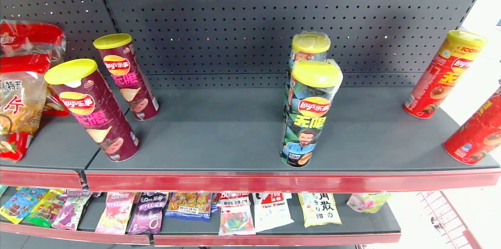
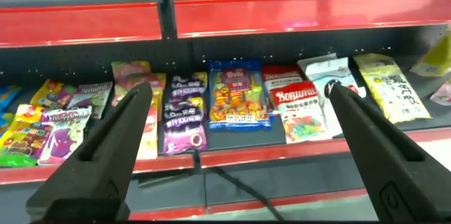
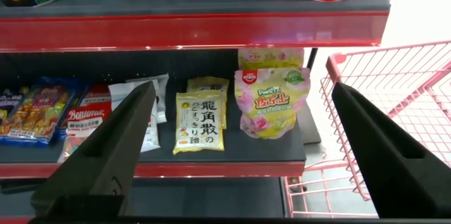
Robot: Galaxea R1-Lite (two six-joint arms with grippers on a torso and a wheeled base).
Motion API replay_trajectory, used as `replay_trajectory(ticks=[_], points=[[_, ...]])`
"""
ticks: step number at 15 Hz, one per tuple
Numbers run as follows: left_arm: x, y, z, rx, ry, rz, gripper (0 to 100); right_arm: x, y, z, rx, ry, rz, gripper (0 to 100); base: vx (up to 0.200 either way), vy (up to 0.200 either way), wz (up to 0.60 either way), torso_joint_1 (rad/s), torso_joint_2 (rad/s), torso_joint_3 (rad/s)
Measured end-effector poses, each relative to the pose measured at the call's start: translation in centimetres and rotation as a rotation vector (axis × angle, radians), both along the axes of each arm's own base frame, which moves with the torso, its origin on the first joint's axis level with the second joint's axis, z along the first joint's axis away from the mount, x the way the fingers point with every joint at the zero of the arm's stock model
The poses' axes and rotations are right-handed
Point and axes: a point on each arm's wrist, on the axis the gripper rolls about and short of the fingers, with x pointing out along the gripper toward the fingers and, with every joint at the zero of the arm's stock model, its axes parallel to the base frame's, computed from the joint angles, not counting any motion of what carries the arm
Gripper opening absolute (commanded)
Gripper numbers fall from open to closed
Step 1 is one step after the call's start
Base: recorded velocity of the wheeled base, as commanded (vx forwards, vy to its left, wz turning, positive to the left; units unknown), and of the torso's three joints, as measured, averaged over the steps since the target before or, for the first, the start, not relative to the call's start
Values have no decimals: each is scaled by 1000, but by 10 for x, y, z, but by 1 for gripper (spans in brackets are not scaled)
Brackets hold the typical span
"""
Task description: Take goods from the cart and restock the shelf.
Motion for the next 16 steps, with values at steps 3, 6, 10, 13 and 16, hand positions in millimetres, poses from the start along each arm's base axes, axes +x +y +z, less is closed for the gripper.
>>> replay_trajectory(ticks=[3,6,10,13,16], points=[[-2,0,26,-58,-78,-16,100,0,0,0,-2,0,-6,100,0,0,0,0,0,0],[3,0,85,-154,-124,-85,100,0,0,0,-2,0,-8,100,0,0,0,0,0,0],[34,-11,134,-125,-54,-281,100,0,0,0,-2,1,-8,100,0,0,0,0,0,0],[70,-28,153,-79,48,-456,100,0,0,0,-2,1,-8,100,0,0,0,0,0,0],[116,-49,172,-49,134,-512,100,0,0,0,-2,1,-8,100,0,0,0,0,0,0]])
